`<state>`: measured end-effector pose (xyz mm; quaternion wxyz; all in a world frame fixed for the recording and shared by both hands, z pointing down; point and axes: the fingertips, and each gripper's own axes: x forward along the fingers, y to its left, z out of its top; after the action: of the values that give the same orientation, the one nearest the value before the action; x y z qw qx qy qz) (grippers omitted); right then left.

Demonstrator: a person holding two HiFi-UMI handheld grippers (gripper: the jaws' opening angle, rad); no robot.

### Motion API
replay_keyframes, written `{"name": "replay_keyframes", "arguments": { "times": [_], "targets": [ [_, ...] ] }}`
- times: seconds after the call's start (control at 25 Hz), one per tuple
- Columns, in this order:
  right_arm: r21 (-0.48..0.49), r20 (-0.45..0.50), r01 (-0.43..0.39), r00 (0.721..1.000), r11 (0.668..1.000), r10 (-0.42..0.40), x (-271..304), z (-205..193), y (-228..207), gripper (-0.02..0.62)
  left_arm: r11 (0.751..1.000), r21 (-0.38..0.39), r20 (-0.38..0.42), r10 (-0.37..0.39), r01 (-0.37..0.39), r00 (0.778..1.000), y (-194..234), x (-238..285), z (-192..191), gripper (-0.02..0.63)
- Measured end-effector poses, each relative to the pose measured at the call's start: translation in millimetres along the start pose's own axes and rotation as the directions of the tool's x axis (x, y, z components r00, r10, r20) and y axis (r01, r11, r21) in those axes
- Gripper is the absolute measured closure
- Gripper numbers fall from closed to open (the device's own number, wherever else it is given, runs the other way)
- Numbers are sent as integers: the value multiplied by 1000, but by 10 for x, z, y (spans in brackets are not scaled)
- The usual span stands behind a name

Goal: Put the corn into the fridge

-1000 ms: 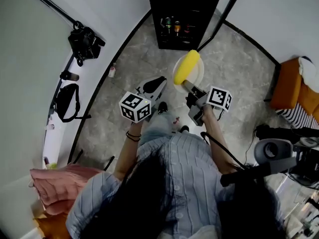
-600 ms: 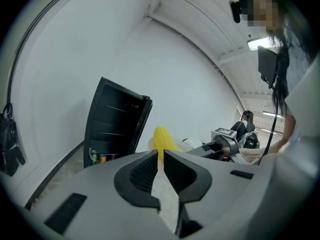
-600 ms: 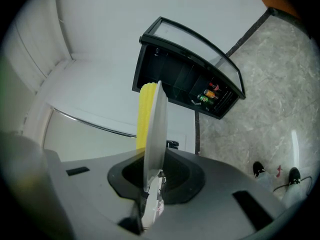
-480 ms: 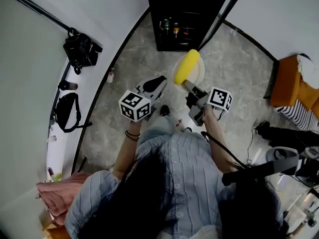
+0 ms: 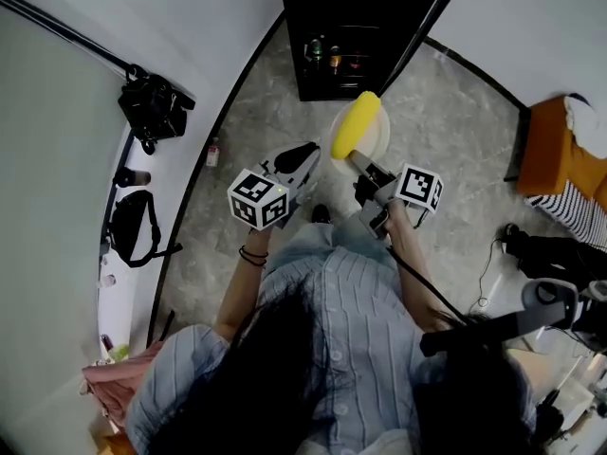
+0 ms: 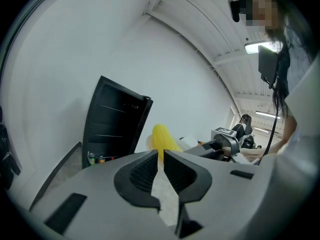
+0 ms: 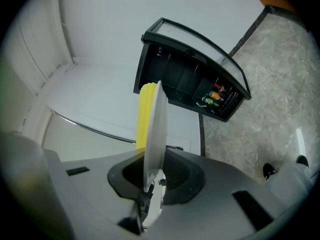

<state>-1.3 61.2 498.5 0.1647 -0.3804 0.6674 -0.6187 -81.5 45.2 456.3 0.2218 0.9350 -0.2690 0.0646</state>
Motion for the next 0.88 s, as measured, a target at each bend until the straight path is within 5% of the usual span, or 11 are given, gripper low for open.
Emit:
{"name": "replay_keyframes", "arguments": {
  "times": [0.36,0.88],
  "targets": [
    [-9,11,21,1000,1000,-21,-228,96,-251,548,1000,-17,-33,-20,19,999,-177,232,-244,565],
    [-26,-70,54,996,998,-56,392,835,-294,548,997,-63,-13,47,-48,999,568,734,205,565]
  ]
}}
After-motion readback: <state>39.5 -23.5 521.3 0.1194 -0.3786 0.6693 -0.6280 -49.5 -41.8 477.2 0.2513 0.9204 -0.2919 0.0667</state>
